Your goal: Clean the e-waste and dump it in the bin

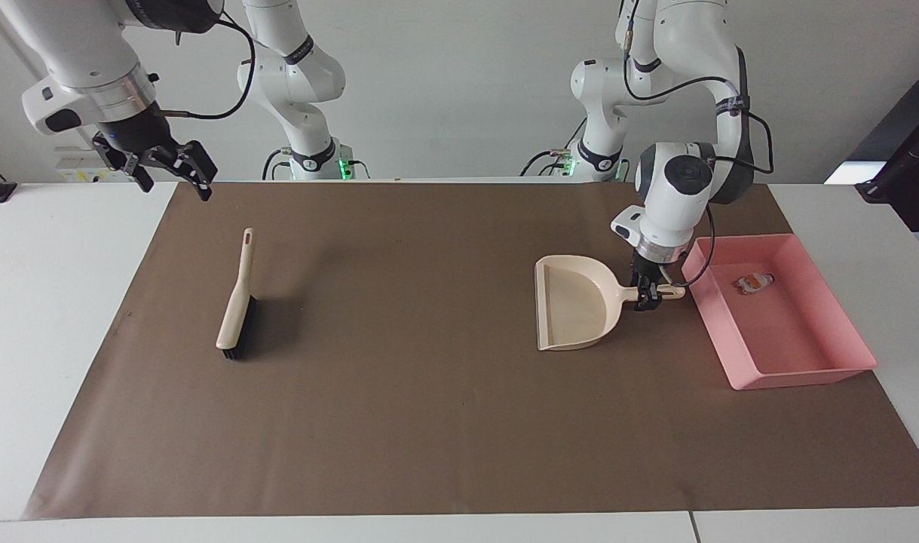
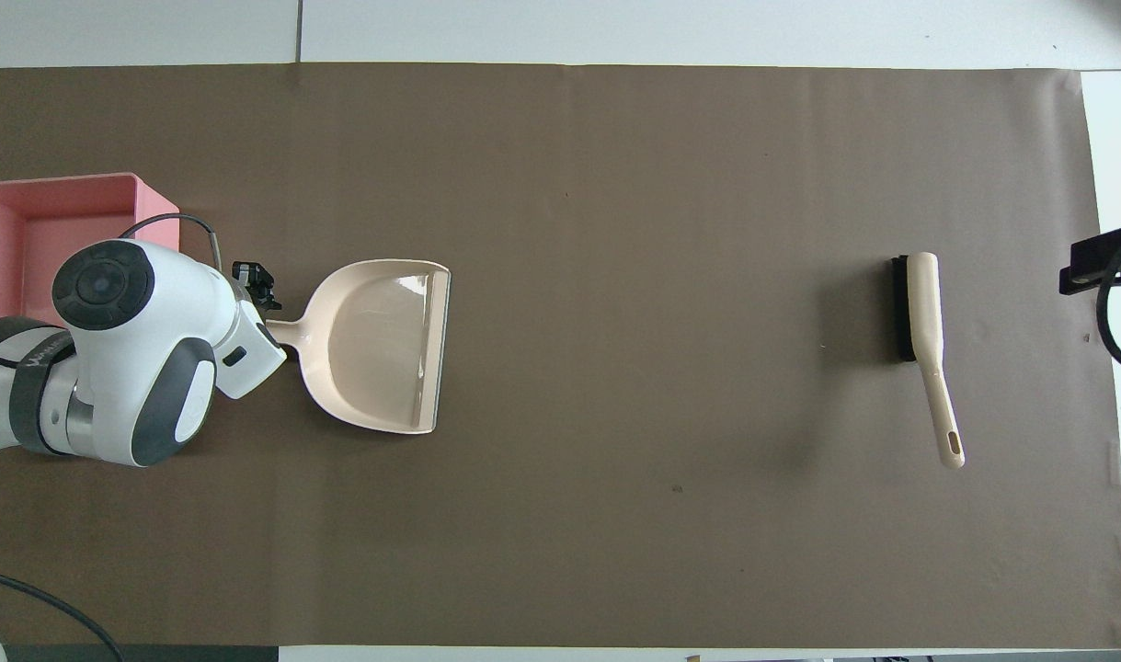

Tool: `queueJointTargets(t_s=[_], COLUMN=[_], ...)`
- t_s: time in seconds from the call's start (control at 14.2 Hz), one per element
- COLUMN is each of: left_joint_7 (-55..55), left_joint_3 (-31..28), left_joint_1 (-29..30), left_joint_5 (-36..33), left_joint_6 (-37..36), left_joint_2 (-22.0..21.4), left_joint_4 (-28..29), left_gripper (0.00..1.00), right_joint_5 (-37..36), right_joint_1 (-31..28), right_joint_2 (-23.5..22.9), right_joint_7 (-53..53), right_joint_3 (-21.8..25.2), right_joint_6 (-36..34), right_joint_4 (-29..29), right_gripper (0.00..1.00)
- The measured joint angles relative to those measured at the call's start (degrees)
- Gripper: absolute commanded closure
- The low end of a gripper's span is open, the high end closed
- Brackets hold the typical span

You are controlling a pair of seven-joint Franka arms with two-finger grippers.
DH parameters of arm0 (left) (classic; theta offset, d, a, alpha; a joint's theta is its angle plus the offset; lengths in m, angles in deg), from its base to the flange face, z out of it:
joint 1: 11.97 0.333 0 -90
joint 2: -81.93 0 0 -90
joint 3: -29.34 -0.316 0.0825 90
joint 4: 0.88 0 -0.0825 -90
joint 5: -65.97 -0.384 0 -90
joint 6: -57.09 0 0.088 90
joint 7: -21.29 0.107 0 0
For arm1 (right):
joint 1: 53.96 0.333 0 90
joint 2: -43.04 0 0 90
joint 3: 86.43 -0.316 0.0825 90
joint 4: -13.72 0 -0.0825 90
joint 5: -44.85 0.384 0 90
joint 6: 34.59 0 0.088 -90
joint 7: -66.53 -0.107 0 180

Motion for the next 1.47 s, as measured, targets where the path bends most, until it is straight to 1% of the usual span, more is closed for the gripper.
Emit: queueJointTargets(t_s=[0.21, 0.42, 0.63, 0.7, 0.84, 0.98, 1.12, 1.33, 1.47], left_joint_7=[-12.50, -28.23, -47.24, -53.88, -62.92, -68.57, -72.24, -73.29, -73.29], left_joint_3=[-0.46, -0.62, -0.72, -0.73, -0.74, -0.75, -0.78, -0.81, -0.74], left_joint_1=[1.48, 2.96, 4.55, 5.22, 5.95, 6.23, 6.69, 6.77, 6.74], left_joint_5=[-0.10, -0.14, -0.13, -0.10, 0.63, 3.98, 5.69, 5.88, 6.03], left_joint_6=[-6.56, -8.43, -8.57, -9.09, -10.87, -15.90, -23.18, -35.00, -41.38], left_joint_2=[-3.61, -6.15, -6.57, -6.55, -6.56, -6.61, -6.70, -6.10, -4.20], left_joint_4=[-0.31, -0.31, -0.82, -1.49, -4.00, -9.50, -17.25, -29.33, -36.26], left_gripper=[0.02, 0.02, 0.02, 0.02, 0.02, 0.02, 0.02, 0.02, 0.02], right_joint_5=[0.00, 0.00, 0.02, 0.08, 0.37, 0.43, 0.44, 0.44, 0.44], right_joint_1=[-0.79, -0.63, -0.62, -0.61, -0.59, -0.60, -0.61, -0.61, -0.61], right_joint_2=[0.00, 0.04, 0.10, 0.11, 0.11, 0.10, 0.10, 0.10, 0.10], right_joint_7=[0.00, 0.03, 0.26, 0.26, 0.26, 0.26, 0.26, 0.26, 0.26], right_joint_3=[-1.74, -2.10, -2.25, -2.39, -2.54, -2.55, -2.55, -2.55, -2.55], right_joint_6=[-0.03, -0.05, -1.90, -2.25, -2.35, -2.35, -2.38, -2.51, -2.55], right_joint_4=[0.00, 0.00, -0.35, -0.67, -0.95, -0.95, -0.95, -0.94, -0.94], right_gripper=[0.00, 0.00, 0.00, 0.00, 0.00, 0.00, 0.00, 0.00, 0.00])
